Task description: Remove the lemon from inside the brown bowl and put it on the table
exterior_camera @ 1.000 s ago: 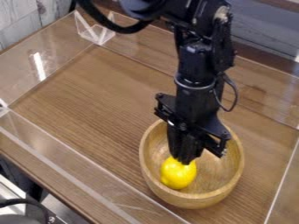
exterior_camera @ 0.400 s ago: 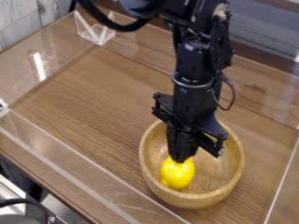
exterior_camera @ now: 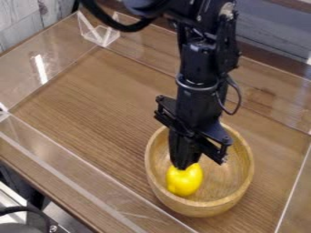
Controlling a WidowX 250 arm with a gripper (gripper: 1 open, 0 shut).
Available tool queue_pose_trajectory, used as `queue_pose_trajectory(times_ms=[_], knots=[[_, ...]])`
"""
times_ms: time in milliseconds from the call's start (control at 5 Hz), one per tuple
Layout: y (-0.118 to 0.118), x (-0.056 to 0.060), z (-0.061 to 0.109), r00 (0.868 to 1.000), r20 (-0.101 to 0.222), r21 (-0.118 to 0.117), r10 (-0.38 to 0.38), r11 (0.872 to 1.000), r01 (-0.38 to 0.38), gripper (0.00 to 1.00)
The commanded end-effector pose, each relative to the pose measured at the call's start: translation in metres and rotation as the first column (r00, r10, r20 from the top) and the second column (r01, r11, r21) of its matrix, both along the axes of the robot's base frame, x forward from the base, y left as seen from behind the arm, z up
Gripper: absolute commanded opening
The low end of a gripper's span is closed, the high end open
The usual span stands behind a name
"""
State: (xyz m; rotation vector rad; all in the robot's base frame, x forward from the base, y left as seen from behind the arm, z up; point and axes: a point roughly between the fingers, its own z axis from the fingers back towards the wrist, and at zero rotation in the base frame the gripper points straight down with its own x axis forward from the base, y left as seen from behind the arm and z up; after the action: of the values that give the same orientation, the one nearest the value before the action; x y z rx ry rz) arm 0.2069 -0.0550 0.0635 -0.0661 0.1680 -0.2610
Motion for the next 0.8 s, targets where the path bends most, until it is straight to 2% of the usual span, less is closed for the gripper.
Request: queue_pose_trajectory(times_ms=[0,200,400,600], knots=[[0.0016,0.0109,0.0192,0.998,0.069,-0.014,0.0,1.0,0.001,0.0],[0.0032,0.0114,0.0206,0.998,0.068,-0.014,-0.002,1.0,0.003,0.0],[0.0053,0.0126,0.0179,0.998,0.068,-0.015,-0.007,1.0,0.008,1.0],[0.0068,0.0136,0.0147,0.997,0.068,-0.015,-0.018,1.0,0.019,1.0]])
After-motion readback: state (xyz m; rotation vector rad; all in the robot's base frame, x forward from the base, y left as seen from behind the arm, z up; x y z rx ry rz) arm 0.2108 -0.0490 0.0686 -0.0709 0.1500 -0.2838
